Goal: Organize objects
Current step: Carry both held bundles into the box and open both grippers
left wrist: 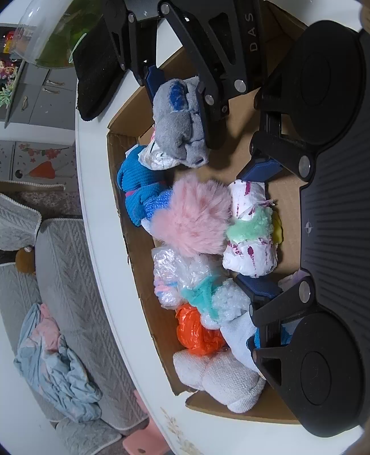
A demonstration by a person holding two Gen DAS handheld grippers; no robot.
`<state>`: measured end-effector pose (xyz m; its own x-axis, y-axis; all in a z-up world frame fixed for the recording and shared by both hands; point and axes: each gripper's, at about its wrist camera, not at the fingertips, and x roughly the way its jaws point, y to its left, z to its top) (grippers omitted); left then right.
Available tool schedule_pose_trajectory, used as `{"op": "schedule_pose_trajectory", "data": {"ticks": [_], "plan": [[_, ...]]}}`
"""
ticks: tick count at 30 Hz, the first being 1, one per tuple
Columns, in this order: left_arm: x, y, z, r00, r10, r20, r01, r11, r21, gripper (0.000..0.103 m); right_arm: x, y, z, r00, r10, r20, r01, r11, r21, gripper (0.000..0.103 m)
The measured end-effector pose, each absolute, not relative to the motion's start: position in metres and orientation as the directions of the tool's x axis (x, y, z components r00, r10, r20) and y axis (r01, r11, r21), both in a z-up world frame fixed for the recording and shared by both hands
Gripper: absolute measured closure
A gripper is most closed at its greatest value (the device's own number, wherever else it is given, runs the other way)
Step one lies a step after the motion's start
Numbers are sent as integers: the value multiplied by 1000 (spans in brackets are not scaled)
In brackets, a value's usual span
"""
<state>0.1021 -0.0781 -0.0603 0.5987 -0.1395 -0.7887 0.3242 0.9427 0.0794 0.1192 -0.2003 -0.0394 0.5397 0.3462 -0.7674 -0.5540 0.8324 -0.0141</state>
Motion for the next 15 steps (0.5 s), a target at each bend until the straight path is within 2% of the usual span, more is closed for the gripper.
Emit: {"op": "schedule_pose_trajectory", "data": {"ticks": [6,11,15], "plan": [[103,-79,-60,596,-133,-792,322,943,83,24,124,-201,-38,518,330,-790,-530,848,6,50],[101,-81,-60,592,-134,-794,332,939,89,18,123,-204,-36,511,327,-795,-520,854,17,42],[99,-84,-61,595,-131,-793,336,937,97,17,121,-204,-36,513,328,-793,-520,854,17,40]]}}
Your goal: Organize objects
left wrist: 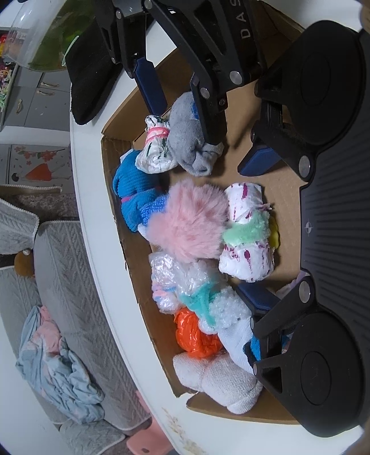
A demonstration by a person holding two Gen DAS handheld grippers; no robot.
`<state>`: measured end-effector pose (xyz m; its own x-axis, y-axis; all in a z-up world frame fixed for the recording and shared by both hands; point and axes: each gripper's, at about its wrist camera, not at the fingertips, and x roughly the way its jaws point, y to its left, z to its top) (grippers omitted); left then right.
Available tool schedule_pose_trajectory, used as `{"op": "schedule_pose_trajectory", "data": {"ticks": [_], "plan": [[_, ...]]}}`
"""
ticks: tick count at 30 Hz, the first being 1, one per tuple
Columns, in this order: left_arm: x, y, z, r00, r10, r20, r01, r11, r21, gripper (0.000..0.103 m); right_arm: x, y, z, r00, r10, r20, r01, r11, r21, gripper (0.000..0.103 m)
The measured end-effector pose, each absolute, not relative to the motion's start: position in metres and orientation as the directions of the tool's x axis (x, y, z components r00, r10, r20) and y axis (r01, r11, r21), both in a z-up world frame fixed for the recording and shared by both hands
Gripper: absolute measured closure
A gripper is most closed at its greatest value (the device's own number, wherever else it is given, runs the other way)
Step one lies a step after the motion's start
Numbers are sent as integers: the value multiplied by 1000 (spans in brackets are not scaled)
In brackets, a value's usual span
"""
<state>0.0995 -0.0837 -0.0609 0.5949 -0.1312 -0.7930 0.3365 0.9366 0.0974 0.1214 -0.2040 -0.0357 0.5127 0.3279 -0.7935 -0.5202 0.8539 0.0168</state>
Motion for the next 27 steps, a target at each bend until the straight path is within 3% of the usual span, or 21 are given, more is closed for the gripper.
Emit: {"op": "schedule_pose_trajectory", "data": {"ticks": [12,27], "plan": [[95,-81,-54,584,-131,-801,333,939,89,16,119,-199,-27,518,332,-788,-527,850,12,40],[79,-74,-30,602,-116,-790,288,955,79,12,109,-202,-12,540,324,-777,-486,874,27,22]]}}
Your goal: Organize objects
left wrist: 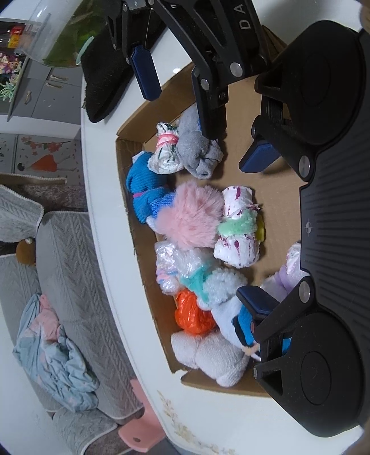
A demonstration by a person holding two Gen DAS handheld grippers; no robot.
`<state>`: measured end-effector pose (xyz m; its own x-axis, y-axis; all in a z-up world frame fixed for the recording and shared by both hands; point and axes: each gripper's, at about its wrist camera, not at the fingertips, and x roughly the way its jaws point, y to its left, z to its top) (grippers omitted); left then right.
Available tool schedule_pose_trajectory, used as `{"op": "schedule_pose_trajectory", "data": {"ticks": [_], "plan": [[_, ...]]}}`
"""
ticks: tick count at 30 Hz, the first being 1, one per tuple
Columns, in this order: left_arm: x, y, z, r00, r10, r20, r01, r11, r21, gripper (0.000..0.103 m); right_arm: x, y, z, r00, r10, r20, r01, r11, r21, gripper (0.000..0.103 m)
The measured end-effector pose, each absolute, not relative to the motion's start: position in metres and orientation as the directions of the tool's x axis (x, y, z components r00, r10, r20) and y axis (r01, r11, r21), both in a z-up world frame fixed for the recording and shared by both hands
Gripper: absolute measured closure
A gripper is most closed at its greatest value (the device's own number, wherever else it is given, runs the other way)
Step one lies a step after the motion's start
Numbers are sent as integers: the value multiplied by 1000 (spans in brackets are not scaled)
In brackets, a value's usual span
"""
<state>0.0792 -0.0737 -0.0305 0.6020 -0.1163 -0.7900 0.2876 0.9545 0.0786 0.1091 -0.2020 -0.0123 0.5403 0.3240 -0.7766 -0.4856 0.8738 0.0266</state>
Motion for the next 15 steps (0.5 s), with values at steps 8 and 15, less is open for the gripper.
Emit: {"op": "schedule_pose_trajectory", "data": {"ticks": [8,15], "plan": [[70,-61,-16,618,-111,-778,248,967,59,9,100,-199,1,556,322,-766,-483,876,17,13],[43,-38,3,655,-119,-746,207,978,25,7,78,-206,14,583,345,-735,-479,877,32,12]]}}
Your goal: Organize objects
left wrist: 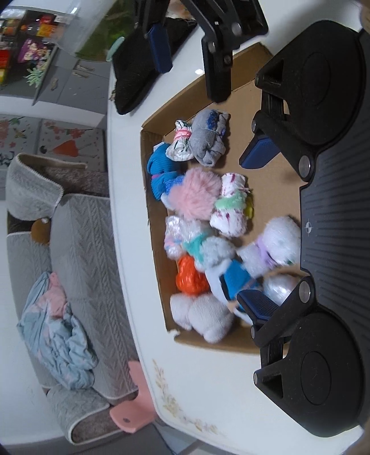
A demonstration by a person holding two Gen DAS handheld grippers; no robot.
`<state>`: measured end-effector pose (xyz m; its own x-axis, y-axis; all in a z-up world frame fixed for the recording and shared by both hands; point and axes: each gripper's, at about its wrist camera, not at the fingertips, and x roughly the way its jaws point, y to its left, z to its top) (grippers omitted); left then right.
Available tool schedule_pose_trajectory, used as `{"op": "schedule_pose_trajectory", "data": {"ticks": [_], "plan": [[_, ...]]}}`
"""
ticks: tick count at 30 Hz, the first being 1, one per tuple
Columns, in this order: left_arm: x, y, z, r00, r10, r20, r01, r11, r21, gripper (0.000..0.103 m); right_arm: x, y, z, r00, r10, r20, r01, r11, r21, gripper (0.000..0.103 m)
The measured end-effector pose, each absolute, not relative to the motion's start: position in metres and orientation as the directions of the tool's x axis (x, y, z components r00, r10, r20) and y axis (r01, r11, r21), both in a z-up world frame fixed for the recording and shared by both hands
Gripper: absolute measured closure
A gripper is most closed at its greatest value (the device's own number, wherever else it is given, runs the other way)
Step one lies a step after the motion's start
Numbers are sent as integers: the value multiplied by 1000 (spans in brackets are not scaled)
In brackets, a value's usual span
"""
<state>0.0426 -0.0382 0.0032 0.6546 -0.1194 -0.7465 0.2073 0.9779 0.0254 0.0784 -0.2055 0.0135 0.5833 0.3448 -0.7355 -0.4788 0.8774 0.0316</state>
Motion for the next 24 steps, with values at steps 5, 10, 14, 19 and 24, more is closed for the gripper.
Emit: {"op": "schedule_pose_trajectory", "data": {"ticks": [5,10,14,19,24], "plan": [[8,-20,8,677,-135,-724,181,983,-15,6,55,-210,16,597,355,-719,-470,881,45,9],[-31,-9,-6,688,-132,-713,179,984,-9,4,27,-212,11,602,386,-699,-471,879,79,8],[-57,2,-27,683,-116,-721,149,989,-18,3,3,-209,0,599,427,-677,-469,873,136,7],[-76,8,-49,669,-101,-737,130,991,-18,3,-16,-186,-22,586,440,-680,-475,867,151,6],[-85,27,-54,669,-63,-741,78,997,-14,3,-23,-156,-44,547,444,-710,-502,852,146,6]]}}
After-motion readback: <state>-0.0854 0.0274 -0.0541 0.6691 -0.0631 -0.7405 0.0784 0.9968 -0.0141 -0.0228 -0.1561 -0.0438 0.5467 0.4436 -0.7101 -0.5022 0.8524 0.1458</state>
